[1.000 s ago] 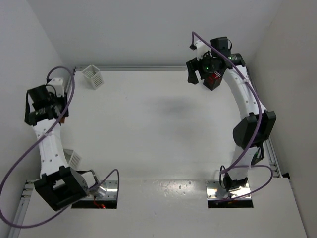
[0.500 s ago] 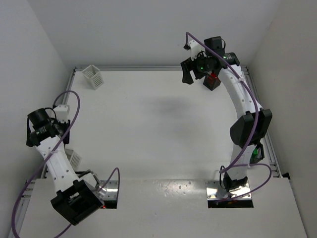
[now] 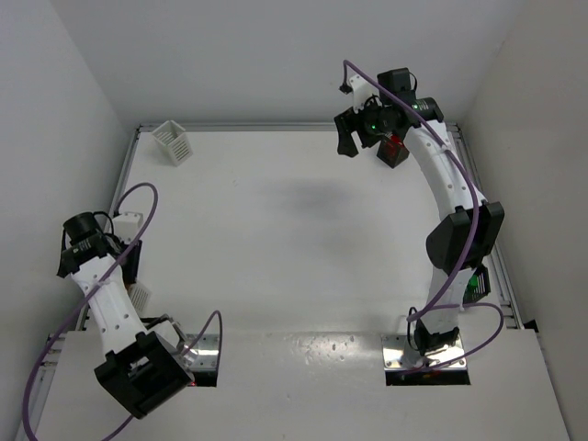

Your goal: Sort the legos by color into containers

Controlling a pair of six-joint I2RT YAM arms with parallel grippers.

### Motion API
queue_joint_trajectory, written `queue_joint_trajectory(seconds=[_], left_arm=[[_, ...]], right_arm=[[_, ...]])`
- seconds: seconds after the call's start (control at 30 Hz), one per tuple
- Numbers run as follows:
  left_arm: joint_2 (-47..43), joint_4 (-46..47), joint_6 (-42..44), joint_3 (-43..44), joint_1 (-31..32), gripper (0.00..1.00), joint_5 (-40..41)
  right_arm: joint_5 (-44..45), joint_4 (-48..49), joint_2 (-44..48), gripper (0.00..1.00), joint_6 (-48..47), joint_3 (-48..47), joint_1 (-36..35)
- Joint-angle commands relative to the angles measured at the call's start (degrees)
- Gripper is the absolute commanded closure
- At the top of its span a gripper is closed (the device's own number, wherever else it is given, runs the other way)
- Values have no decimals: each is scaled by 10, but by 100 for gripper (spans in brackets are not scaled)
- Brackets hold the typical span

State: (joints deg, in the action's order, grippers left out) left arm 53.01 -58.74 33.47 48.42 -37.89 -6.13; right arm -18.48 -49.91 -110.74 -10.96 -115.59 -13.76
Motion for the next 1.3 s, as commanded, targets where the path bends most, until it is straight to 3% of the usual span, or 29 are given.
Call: queue_joint_trajectory(seconds=[0.0,0.4,0.53,0.67,0.7,0.8,0.93,1.07,1.27], left_arm=[[-10,-10,14,-3,-6,99,11],[-10,26,-3,-9,-12,98,82],[-5,37,-9,-14,-12,84,89],[1,49,-14,-7,-12,52,89],[6,49,-14,-7,-12,49,89],[13,49,-14,8,-12,41,82],[36,49,-14,37,-12,38,69],[52,38,-14,106,-12,37,-4],[170,13,-92,265,97,15,-87]], right_arm=[[2,5,15,21,-5,-1,-4],[2,5,15,21,-5,-1,-4],[2,5,10,21,-5,-1,-4],[2,5,10,21,-5,-6,-4],[2,5,10,21,-5,-6,-4],[2,5,4,21,-5,-6,-4],[2,5,4,21,-5,-11,-4],[2,5,4,21,-5,-11,-4],[37,16,23,18,8,0,2]])
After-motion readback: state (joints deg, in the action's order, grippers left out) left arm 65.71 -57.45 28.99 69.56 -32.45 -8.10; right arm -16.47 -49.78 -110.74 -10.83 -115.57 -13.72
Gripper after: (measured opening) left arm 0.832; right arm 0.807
